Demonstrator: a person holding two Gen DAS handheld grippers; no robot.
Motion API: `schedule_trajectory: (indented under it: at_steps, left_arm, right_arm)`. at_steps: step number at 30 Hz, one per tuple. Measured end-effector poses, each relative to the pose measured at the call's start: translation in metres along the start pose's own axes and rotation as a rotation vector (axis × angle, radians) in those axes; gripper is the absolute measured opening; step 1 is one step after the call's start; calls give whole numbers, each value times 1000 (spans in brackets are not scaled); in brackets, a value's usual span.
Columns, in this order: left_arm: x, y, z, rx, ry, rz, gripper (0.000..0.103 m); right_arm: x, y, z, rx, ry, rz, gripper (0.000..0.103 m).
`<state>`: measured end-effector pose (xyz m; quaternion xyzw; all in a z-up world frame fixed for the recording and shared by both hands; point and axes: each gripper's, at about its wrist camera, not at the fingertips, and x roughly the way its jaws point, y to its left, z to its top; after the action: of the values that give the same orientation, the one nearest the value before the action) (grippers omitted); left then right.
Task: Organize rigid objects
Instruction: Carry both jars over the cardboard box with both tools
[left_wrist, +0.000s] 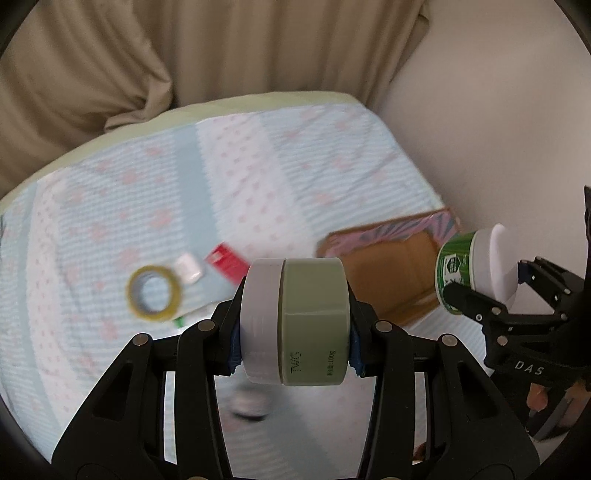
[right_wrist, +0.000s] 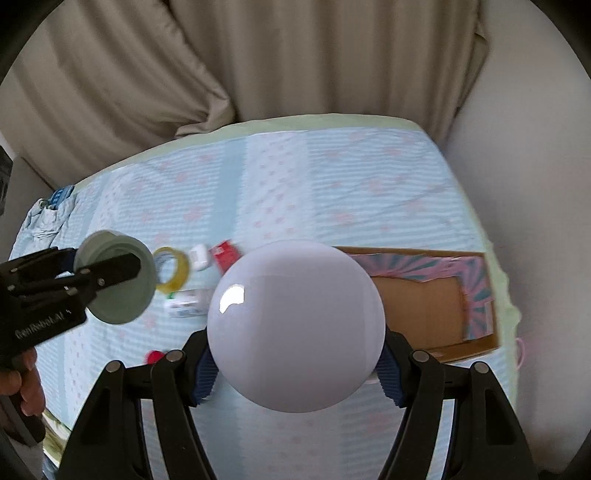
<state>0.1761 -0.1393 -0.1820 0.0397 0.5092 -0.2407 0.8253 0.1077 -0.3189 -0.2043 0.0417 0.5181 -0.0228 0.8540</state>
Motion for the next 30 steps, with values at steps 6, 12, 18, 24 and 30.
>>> schedule_trajectory:
  at_steps: [6,12,18,24,30]
  left_arm:
    - [51,-81,25,-33,26,-31,39]
    - [122,-141,37,-33,104,-49,39]
    - [198,-176,39,-14,201,-39,39]
    - [262,-185,27,1,300,-15,39]
    - [301,-183,13,16,385,24,39]
  right_arm:
    - [9,-94,5,-26,41,-35,67]
    - [52,-166,8,-50,116,-52,67]
    - [108,-202,1,-93,203,-51,67]
    - [153,-216,-21,-167,262,-27,67]
    - [186,-212,-43,-216,294,-6,67]
